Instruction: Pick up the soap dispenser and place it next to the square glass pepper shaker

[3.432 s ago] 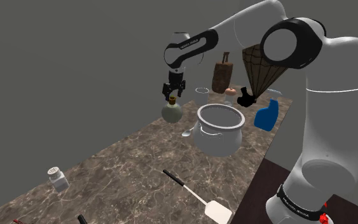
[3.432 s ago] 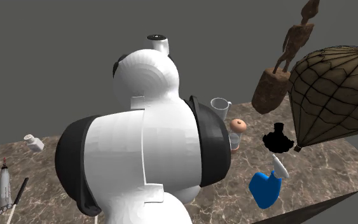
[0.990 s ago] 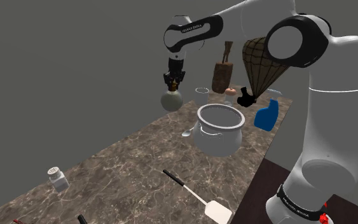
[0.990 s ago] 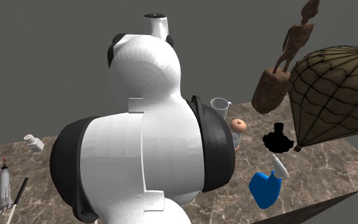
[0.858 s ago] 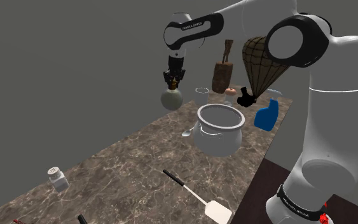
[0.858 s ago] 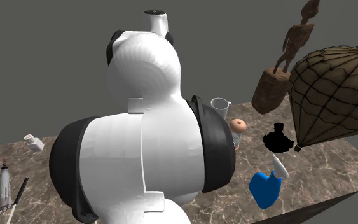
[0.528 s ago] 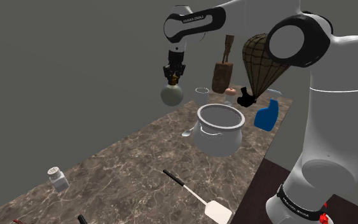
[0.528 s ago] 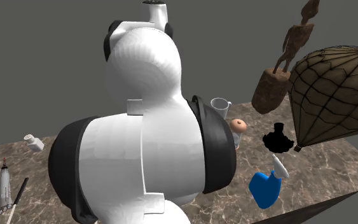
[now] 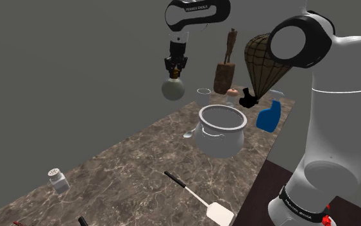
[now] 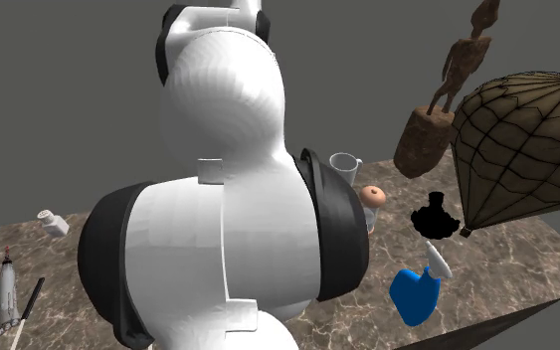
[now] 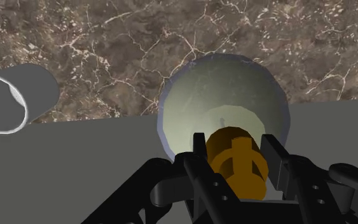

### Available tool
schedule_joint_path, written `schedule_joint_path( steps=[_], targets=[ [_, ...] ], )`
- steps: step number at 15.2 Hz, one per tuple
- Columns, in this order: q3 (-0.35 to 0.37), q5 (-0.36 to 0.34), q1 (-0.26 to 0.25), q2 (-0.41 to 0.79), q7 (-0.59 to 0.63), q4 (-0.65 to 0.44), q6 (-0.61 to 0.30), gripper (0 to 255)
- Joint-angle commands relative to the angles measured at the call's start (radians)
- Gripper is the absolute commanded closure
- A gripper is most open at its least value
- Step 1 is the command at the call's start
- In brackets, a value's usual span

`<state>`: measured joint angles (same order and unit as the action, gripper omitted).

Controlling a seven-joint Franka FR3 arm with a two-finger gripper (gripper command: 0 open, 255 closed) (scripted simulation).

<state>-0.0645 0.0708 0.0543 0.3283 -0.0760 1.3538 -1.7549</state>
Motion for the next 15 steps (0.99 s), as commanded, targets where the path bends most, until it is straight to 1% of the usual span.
schedule_joint_path(
  steps=[1,8,13,14,15],
  targets=[
    [0.0,0.001,0.002,0.01,0.001,-0.047,0.036,255],
    [0.0,0.002,0.006,0.042,0.005,-0.189,0.147,255],
    [0.0,0.005,0.01,0.081,0.009,-0.32,0.238,255],
    [0.0,0.005,0.01,0.085,0.009,-0.33,0.245,255],
    [0.005,0.0,-0.007,0.057,0.028,-0.288,0.229,255]
  ],
)
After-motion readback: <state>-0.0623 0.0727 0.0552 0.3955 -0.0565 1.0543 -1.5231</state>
